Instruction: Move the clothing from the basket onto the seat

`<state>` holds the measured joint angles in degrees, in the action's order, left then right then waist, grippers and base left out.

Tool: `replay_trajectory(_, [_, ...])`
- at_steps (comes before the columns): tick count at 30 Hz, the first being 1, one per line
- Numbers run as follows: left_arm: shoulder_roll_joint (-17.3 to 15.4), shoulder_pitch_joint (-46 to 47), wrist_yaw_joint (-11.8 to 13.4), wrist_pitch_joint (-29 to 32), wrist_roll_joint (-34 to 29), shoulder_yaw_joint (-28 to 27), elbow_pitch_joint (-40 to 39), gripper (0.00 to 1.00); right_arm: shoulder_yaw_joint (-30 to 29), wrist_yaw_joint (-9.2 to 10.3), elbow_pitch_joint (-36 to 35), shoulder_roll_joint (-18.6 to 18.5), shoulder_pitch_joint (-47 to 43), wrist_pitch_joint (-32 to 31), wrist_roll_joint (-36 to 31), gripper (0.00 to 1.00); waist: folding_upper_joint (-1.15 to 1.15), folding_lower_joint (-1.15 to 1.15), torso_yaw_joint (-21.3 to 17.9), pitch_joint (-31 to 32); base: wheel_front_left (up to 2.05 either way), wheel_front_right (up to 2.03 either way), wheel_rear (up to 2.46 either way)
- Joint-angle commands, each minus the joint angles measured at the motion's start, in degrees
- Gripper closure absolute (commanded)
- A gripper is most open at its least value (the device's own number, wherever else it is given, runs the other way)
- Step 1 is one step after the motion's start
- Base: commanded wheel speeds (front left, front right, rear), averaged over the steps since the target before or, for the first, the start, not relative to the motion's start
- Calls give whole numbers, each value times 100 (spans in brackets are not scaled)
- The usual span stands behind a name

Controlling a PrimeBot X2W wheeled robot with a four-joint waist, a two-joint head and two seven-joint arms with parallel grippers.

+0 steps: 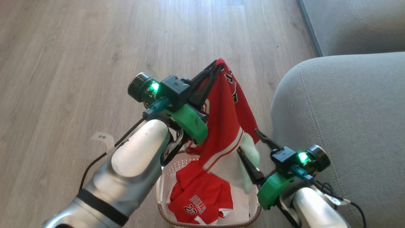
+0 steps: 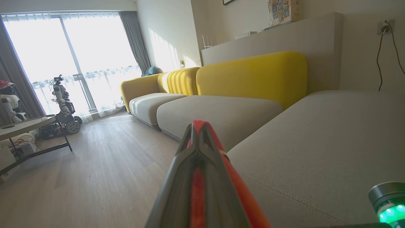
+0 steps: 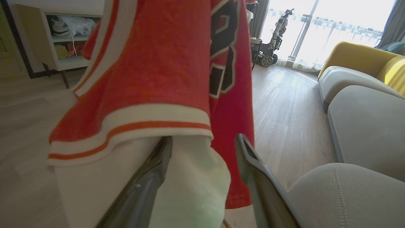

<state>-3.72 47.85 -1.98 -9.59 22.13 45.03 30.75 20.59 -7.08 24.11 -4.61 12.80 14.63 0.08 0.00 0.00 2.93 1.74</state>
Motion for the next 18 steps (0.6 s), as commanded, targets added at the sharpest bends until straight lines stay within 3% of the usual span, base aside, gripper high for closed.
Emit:
replay_trajectory(1, [-70, 353, 48, 11, 31, -191, -199, 100, 150, -41, -115, -52, 297, 37, 66, 0, 0, 0, 4, 4, 0, 0, 0])
replay_trajectory(13, [-58, 345, 47, 33, 107, -85, -315, 100, 1280, -41, 660, -295, 1325, 37, 358, 0, 0, 0, 87, 69, 0, 0, 0])
replay_trajectory(18, [-64, 369, 18, 78, 156, -63, -331, 100, 1461, -41, 1054, -243, 1634, 37, 390, 0, 0, 0, 125, 73, 0, 0, 0])
